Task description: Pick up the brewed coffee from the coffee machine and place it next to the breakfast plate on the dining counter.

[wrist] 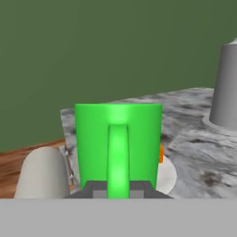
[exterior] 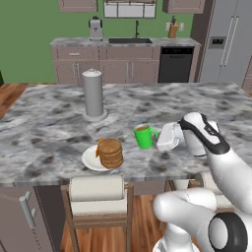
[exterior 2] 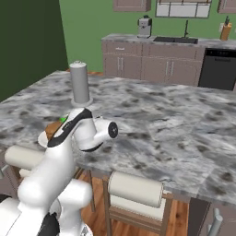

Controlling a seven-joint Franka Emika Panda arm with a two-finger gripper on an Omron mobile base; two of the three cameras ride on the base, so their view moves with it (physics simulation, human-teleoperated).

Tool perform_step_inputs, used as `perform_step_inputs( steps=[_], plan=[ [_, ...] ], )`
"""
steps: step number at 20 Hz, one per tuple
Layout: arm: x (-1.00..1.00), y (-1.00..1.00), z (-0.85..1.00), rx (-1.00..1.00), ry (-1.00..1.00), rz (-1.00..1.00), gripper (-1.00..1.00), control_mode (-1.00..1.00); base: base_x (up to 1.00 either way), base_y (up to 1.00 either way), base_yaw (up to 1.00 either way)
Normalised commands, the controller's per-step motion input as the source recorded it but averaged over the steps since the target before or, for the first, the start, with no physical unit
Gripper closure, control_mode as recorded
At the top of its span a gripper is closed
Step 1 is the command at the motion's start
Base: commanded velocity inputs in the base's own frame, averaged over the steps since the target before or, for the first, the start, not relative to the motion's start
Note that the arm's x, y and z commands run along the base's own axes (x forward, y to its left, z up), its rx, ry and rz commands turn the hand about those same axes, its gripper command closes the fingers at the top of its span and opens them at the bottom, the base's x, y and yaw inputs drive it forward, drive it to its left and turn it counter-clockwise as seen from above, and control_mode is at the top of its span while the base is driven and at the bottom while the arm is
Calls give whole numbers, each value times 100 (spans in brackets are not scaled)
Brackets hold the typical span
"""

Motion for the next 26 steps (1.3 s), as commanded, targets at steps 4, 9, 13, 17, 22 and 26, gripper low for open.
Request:
perform_step_inputs(
  steps=[4, 9, 13, 17, 22, 26],
  plan=[
    [49, 0, 0, 0, 0, 0, 100, -100, 0, 0, 0],
    [38, 0, -3, 0, -1, 0, 100, -100, 0, 0, 0],
    [30, 0, -16, 0, -6, 0, 100, -100, 0, 0, 0],
    [23, 1, -33, 0, -10, 0, 100, -100, 0, 0, 0],
    [24, 8, -45, 0, -10, 1, 100, -100, 0, 0, 0],
    [36, 14, -37, 0, -4, 1, 100, -100, 0, 0, 0]
  ],
)
